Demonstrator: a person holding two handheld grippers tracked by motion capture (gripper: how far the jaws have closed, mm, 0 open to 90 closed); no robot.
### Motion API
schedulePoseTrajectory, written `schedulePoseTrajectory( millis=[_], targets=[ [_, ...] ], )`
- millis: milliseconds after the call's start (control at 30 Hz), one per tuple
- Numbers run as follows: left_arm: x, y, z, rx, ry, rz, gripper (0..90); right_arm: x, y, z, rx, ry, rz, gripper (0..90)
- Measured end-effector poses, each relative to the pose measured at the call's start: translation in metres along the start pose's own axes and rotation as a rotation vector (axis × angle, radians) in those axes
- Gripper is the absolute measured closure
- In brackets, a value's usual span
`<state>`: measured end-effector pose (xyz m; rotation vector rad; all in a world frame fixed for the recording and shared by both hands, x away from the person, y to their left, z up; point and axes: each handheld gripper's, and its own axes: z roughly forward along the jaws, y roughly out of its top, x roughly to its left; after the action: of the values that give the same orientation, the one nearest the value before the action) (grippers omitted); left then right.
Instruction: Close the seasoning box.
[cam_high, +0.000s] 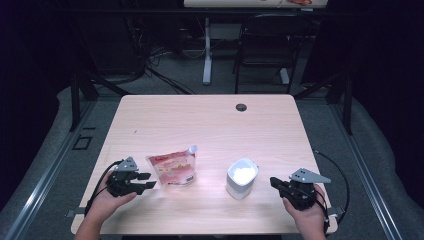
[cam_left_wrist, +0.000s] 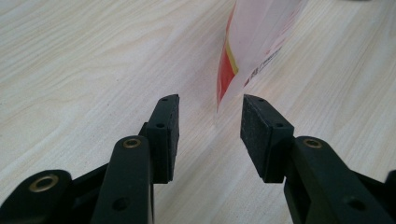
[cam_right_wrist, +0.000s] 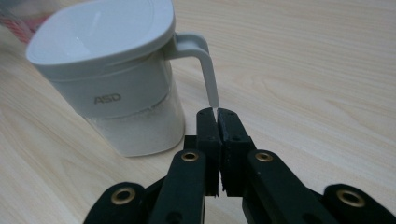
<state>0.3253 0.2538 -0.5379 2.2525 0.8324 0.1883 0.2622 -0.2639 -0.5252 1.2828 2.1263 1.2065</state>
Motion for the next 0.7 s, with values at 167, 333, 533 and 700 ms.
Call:
schedulePoseTrajectory(
  millis=[167,333,533,700],
  targets=[
    [0.0,0.0,0.001,0.003,0.001,-0.002,57.5,-0.001,-0.006,0.008,0.035,-0.005,-0.005,86.3],
    [0.0,0.0,0.001,0.004,0.002,-0.001,57.4,-0.004,-0.011,0.015,0.049,-0.004,0.017,83.5],
    [0.0,0.0,0.002,0.008,0.008,0.0,56.7,-0.006,-0.015,0.018,0.058,-0.016,0.022,72.1],
    [0.0,0.0,0.003,0.012,0.02,0.0,55.5,-0.01,-0.02,0.019,0.053,-0.025,0.06,60.8]
  ],
)
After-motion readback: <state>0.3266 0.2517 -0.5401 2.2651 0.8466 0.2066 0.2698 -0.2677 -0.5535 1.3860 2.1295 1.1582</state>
